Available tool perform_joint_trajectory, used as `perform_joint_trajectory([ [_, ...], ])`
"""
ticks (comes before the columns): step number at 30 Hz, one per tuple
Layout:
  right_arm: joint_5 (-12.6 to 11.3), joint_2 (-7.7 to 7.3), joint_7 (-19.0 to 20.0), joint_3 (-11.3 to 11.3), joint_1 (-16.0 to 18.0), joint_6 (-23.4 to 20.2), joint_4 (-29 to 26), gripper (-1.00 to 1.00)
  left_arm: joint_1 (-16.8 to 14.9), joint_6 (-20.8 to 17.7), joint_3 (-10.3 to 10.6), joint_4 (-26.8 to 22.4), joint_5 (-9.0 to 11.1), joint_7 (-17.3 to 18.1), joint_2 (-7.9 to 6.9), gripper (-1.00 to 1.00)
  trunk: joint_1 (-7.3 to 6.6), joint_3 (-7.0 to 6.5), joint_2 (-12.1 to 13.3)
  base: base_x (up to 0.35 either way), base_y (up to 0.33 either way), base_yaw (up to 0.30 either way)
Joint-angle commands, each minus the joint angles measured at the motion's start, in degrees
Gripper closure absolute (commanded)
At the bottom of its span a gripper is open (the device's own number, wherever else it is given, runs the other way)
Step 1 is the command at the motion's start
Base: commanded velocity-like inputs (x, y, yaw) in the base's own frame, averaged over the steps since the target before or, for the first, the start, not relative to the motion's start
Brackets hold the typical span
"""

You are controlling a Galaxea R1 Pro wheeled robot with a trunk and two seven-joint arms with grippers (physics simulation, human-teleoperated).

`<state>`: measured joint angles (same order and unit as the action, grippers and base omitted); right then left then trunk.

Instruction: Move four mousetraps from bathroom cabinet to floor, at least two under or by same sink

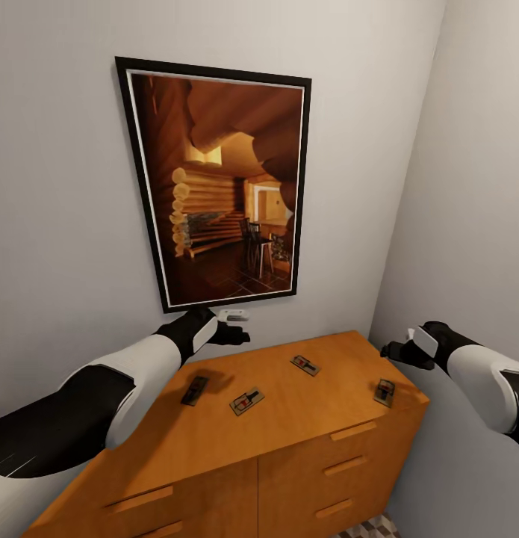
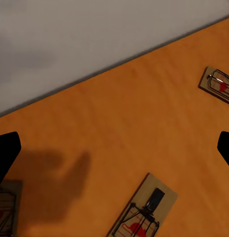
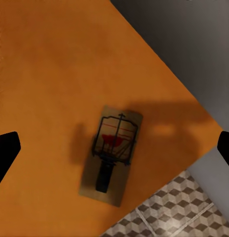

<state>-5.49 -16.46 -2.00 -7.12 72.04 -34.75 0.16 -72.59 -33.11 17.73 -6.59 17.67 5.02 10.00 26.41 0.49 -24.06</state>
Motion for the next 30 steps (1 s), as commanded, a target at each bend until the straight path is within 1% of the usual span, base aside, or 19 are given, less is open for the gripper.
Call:
perform_joint_trajectory([
  [1,-0.55,0.0,-0.21,-0.08,0.03,-0.05,0.02,-1.0,-0.05,-0.15,0.43,0.0,0.29,0.08,0.0,-1.0,0.03,0.05,-0.07,0.0,0.0,0.0],
  [30,0.03,0.11,-0.2,-0.08,0.02,0.29,0.02,-1.0,-0.04,-0.19,0.46,-0.12,0.09,0.04,0.0,-1.0,0.03,0.05,-0.07,0.0,0.0,0.0],
])
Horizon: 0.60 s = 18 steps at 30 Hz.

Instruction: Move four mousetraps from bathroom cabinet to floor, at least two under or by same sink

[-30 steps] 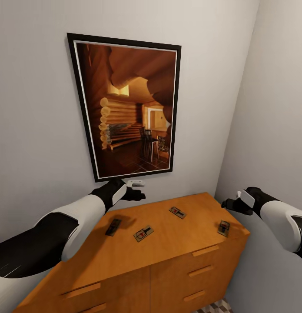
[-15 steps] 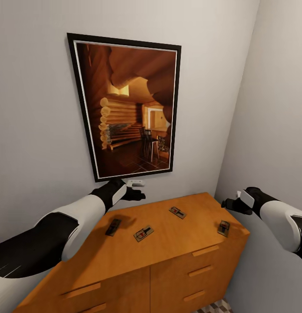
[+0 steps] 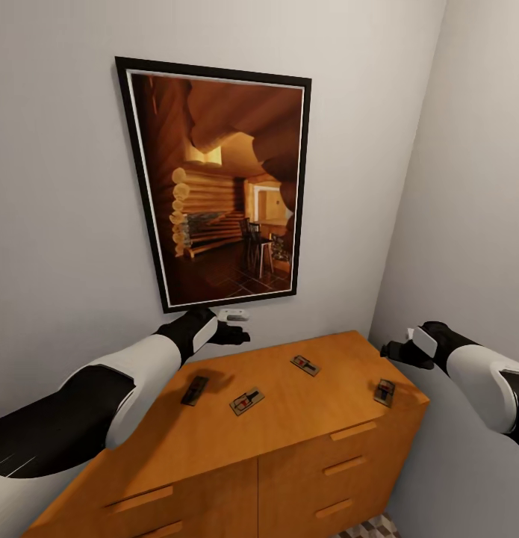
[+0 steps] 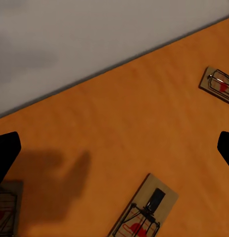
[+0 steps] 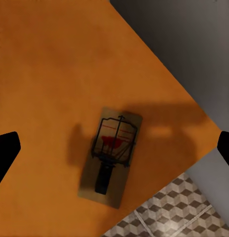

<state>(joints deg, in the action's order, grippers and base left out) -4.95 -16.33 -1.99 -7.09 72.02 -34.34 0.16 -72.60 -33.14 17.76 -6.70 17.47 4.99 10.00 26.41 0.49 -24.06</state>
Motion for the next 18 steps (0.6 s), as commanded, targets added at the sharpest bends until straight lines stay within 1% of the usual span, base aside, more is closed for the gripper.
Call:
perform_joint_trajectory([
  [1,-0.51,-0.02,-0.21,-0.12,0.04,-0.12,0.01,-1.0,-0.03,-0.16,0.43,0.0,0.29,0.08,0.0,-1.0,0.03,0.05,-0.07,0.0,0.0,0.0],
  [18,-0.34,-0.1,-0.67,-0.04,0.04,-0.28,0.01,-1.0,0.0,-0.39,0.43,0.02,0.37,-0.01,0.0,-1.0,0.03,0.05,-0.07,0.0,0.0,0.0],
])
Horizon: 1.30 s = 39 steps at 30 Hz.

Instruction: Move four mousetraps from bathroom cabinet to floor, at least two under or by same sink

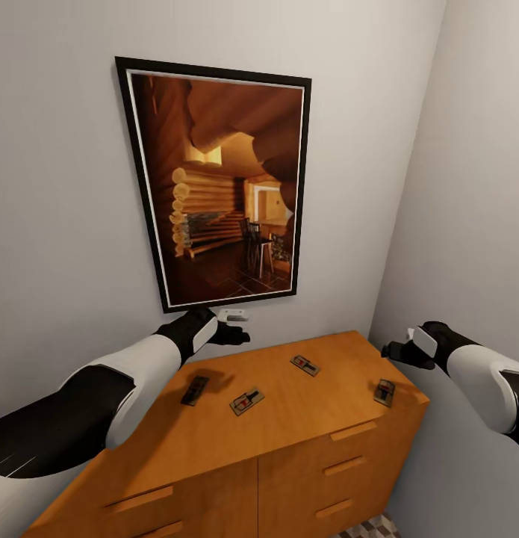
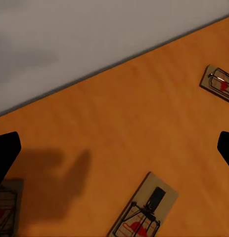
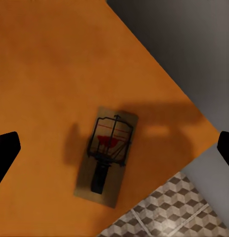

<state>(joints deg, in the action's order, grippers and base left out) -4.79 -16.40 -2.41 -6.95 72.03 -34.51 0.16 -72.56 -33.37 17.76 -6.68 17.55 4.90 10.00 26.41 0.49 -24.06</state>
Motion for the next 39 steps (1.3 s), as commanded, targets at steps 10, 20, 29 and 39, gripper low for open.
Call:
perform_joint_trajectory([
  [10,-0.48,0.0,-0.45,-0.13,0.04,-0.15,0.01,-1.0,-0.04,-0.35,0.44,0.01,0.33,0.06,0.0,-1.0,1.56,1.31,-2.87,0.0,0.0,0.0],
  [20,-0.6,-0.01,-0.41,-0.09,0.04,-0.12,0.01,-1.0,-0.04,-0.32,0.43,0.06,0.32,0.17,0.0,-1.0,2.44,2.03,-4.48,0.0,0.0,0.0],
  [29,-0.66,0.02,-0.17,-0.09,0.04,-0.12,0.08,-1.0,-0.04,-0.22,0.44,0.01,0.3,-0.13,0.0,-1.0,3.32,2.74,-6.08,0.0,0.0,0.0],
  [39,-0.73,1.73,0.0,-0.15,-0.04,0.11,0.64,-1.0,-0.04,-0.2,0.44,0.0,0.29,0.02,0.0,-1.0,5.08,4.18,-9.29,0.0,0.0,0.0],
])
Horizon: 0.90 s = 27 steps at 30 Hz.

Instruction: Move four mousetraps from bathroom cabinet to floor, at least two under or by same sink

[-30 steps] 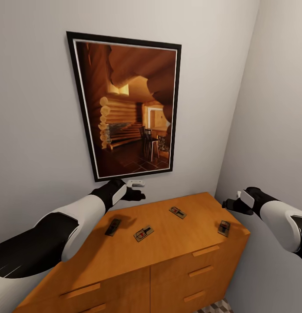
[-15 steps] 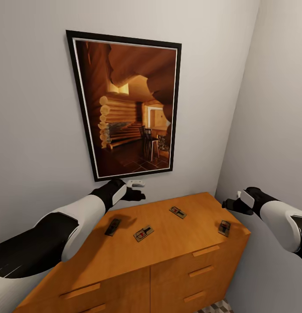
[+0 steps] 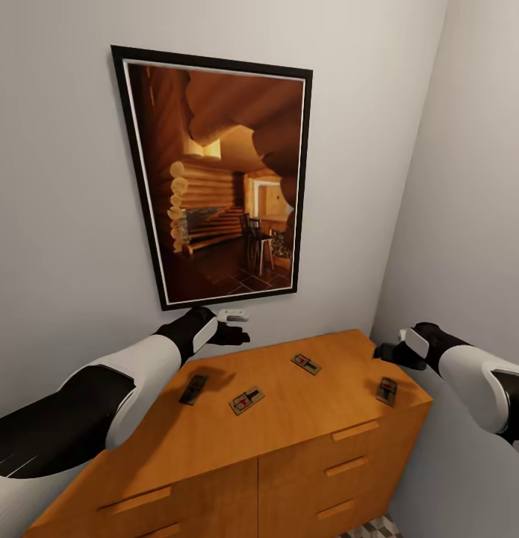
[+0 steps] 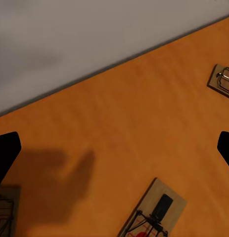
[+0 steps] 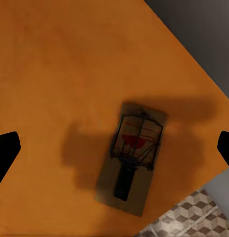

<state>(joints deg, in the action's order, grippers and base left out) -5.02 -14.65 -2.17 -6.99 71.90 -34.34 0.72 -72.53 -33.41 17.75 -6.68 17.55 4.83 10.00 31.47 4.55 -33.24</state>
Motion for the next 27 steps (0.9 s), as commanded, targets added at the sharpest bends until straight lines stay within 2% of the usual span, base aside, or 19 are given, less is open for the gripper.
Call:
perform_joint_trajectory([
  [1,-0.49,0.12,-0.22,-0.12,0.03,-0.03,0.2,-1.0,-0.07,-0.16,0.44,0.0,0.29,0.1,0.0,-1.0,0.03,0.12,-0.11,0.0,0.0,0.0],
  [11,-0.53,0.64,-0.2,-0.13,-0.86,0.4,0.62,-1.0,-0.07,-0.11,0.44,0.0,0.29,-0.05,0.0,-1.0,0.03,0.12,-0.11,0.0,0.0,0.0],
  [20,-0.87,0.68,-0.2,-0.13,-1.46,1.24,0.67,-1.0,-0.07,-0.1,0.44,0.0,0.29,-0.03,0.0,-1.0,2.0,1.73,-3.72,0.0,0.0,0.0],
  [27,-1.04,0.43,-0.16,-0.13,-1.55,1.42,0.68,-1.0,-0.07,-0.08,0.44,0.0,0.29,-0.01,0.0,-1.0,2.0,1.73,-3.72,0.0,0.0,0.0],
])
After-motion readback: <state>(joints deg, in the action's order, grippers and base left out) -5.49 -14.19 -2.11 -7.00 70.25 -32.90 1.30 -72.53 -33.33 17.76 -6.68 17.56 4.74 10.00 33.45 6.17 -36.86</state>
